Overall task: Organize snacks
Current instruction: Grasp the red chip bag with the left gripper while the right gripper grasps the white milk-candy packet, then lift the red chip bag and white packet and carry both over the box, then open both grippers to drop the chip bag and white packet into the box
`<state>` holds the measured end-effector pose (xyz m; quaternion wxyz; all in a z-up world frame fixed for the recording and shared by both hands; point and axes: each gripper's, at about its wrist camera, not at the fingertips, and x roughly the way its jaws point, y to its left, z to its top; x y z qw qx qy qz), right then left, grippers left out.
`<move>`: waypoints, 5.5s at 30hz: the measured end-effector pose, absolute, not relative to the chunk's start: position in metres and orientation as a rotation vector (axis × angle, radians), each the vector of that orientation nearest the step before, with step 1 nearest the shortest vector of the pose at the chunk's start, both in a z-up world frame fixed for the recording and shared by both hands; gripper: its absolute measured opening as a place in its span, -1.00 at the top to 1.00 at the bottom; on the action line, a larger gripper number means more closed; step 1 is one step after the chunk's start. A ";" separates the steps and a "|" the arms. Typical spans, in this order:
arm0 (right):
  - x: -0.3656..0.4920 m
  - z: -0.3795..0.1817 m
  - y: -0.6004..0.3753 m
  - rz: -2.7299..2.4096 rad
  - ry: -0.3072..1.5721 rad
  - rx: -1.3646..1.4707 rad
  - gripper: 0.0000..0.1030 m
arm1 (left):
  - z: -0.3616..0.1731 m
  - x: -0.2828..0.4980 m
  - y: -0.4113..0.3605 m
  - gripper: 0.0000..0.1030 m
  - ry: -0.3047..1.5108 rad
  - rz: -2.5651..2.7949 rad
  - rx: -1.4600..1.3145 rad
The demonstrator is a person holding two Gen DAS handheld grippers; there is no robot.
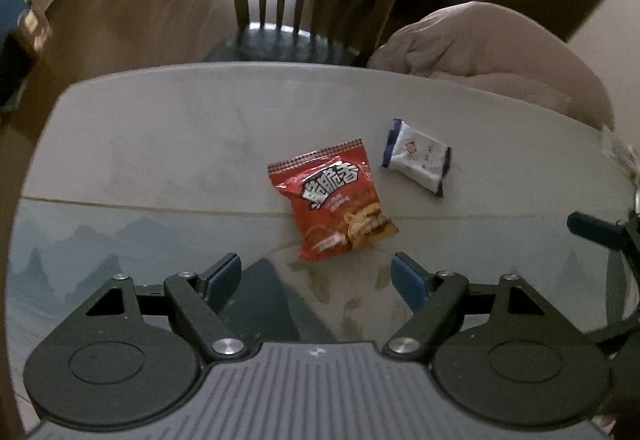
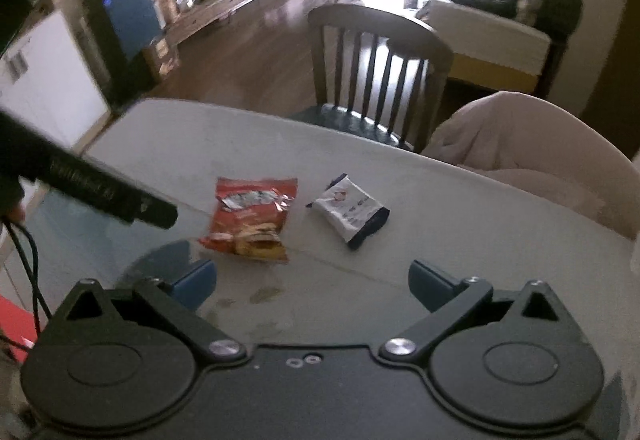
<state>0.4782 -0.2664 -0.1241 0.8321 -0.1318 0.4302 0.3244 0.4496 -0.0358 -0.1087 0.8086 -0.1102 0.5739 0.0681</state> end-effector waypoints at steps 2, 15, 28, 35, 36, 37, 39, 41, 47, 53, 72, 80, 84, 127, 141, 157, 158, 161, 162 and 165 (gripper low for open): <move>0.490 -0.136 -0.261 0.709 0.915 -0.321 -0.97 | -0.121 0.464 -0.037 -0.59 1.244 0.155 -0.250; 0.550 -0.198 -0.229 0.838 0.903 -0.556 -0.93 | -0.189 0.519 -0.033 -0.59 1.314 0.277 -0.425; 0.582 -0.221 -0.204 0.922 0.879 -0.590 -0.88 | -0.211 0.533 -0.032 -0.75 1.324 0.331 -0.405; 0.586 -0.232 -0.200 0.943 0.925 -0.573 -0.67 | -0.210 0.526 -0.037 -0.77 1.321 0.285 -0.357; 0.585 -0.231 -0.201 0.947 0.930 -0.561 -0.60 | -0.209 0.525 -0.037 -0.77 1.318 0.279 -0.355; 0.584 -0.230 -0.202 0.947 0.927 -0.556 -0.57 | -0.209 0.524 -0.037 -0.76 1.313 0.274 -0.354; 0.580 -0.228 -0.204 0.950 0.916 -0.547 -0.29 | -0.208 0.519 -0.036 -0.69 1.297 0.273 -0.358; 0.575 -0.226 -0.208 0.963 0.910 -0.518 -0.07 | -0.204 0.512 -0.036 -0.52 1.282 0.279 -0.342; 0.554 -0.224 -0.215 0.880 0.930 -0.435 0.07 | -0.200 0.499 -0.032 -0.42 1.276 0.255 -0.345; 0.523 -0.212 -0.226 0.764 0.943 -0.358 0.08 | -0.197 0.480 -0.027 -0.42 1.279 0.247 -0.363; 0.430 -0.116 -0.262 0.590 0.939 -0.191 0.08 | -0.072 0.391 -0.013 -0.42 1.093 0.143 -0.317; 0.376 -0.069 -0.255 0.577 0.900 -0.168 0.08 | -0.022 0.332 0.001 -0.42 1.062 0.102 -0.260; 0.349 -0.054 -0.249 0.574 0.892 -0.172 0.08 | -0.011 0.300 0.010 -0.42 1.071 0.088 -0.231; 0.199 -0.142 -0.186 0.576 1.066 -0.158 0.08 | -0.108 0.107 0.030 -0.42 1.227 -0.032 -0.135; 0.202 -0.176 -0.181 0.545 1.141 -0.156 0.08 | -0.147 0.112 0.018 -0.42 1.294 -0.013 -0.097; 0.203 -0.177 -0.176 0.525 1.168 -0.159 0.05 | -0.160 0.112 0.021 -0.43 1.308 -0.021 -0.108; 0.202 -0.176 -0.176 0.524 1.165 -0.156 0.02 | -0.159 0.111 0.021 -0.43 1.307 -0.022 -0.112; 0.199 -0.172 -0.177 0.523 1.153 -0.145 -0.12 | -0.156 0.107 0.023 -0.43 1.295 -0.030 -0.119; 0.198 -0.170 -0.178 0.522 1.147 -0.139 -0.17 | -0.154 0.106 0.024 -0.43 1.291 -0.032 -0.119; 0.194 -0.163 -0.180 0.520 1.131 -0.123 -0.20 | -0.148 0.103 0.027 -0.43 1.273 -0.041 -0.121</move>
